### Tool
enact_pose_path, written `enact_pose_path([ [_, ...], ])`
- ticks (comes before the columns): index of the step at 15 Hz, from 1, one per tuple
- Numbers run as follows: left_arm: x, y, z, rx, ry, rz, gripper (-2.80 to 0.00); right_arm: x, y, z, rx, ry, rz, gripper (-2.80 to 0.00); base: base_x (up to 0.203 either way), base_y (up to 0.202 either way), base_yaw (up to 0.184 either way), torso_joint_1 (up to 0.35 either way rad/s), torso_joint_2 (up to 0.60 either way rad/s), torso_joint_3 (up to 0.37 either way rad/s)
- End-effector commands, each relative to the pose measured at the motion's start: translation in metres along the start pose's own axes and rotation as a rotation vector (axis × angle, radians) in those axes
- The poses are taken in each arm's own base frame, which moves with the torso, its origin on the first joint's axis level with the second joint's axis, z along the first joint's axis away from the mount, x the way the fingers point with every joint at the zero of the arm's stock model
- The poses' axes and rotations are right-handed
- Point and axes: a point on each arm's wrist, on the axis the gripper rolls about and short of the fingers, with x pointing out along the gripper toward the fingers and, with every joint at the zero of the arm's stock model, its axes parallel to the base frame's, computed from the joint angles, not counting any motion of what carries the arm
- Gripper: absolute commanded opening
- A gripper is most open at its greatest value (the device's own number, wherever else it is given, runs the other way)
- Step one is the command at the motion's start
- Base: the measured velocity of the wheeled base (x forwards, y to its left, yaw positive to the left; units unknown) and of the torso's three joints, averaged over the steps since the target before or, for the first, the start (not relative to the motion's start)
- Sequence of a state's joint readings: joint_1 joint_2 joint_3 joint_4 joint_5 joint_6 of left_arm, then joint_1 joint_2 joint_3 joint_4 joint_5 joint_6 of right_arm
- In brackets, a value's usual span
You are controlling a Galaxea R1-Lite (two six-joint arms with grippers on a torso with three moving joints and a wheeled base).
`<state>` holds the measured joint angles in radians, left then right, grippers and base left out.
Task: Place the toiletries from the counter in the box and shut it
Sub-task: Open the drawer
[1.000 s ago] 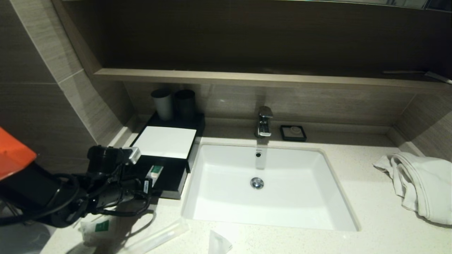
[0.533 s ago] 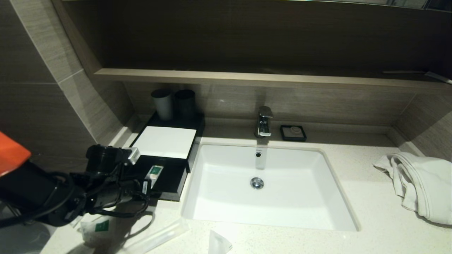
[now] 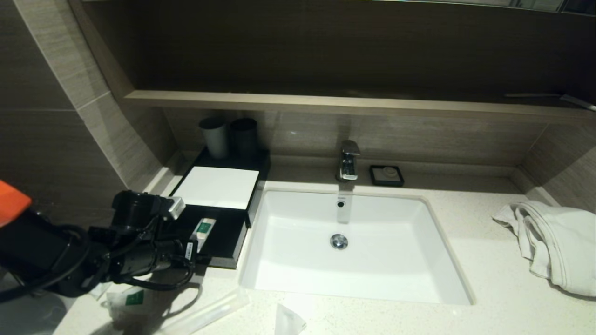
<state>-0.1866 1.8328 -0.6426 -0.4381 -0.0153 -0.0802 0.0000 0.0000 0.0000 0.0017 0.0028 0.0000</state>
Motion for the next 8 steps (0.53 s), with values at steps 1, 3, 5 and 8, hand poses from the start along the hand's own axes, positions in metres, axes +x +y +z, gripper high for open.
enact_pose_path([
  [1,-0.0011,0.0000,0.0008,0.000,-0.006,0.000,-2.80,0.0000,0.0000,0.0000,0.000,0.000,0.000,-2.80,0.000,0.000,0.000,0.000,0.00,0.000],
  [3,-0.0026,-0.0002,0.0000,0.009,0.005,0.000,-2.80,0.0000,0.0000,0.0000,0.000,0.000,0.000,-2.80,0.000,0.000,0.000,0.000,0.00,0.000],
  [5,-0.0051,-0.0002,-0.0010,0.019,0.019,0.001,-2.80,0.0000,0.0000,0.0000,0.000,0.000,0.000,-2.80,0.000,0.000,0.000,0.000,0.00,0.000],
  [8,-0.0064,0.0000,-0.0027,0.022,0.038,0.002,-2.80,0.0000,0.0000,0.0000,0.000,0.000,0.000,-2.80,0.000,0.000,0.000,0.000,0.00,0.000],
])
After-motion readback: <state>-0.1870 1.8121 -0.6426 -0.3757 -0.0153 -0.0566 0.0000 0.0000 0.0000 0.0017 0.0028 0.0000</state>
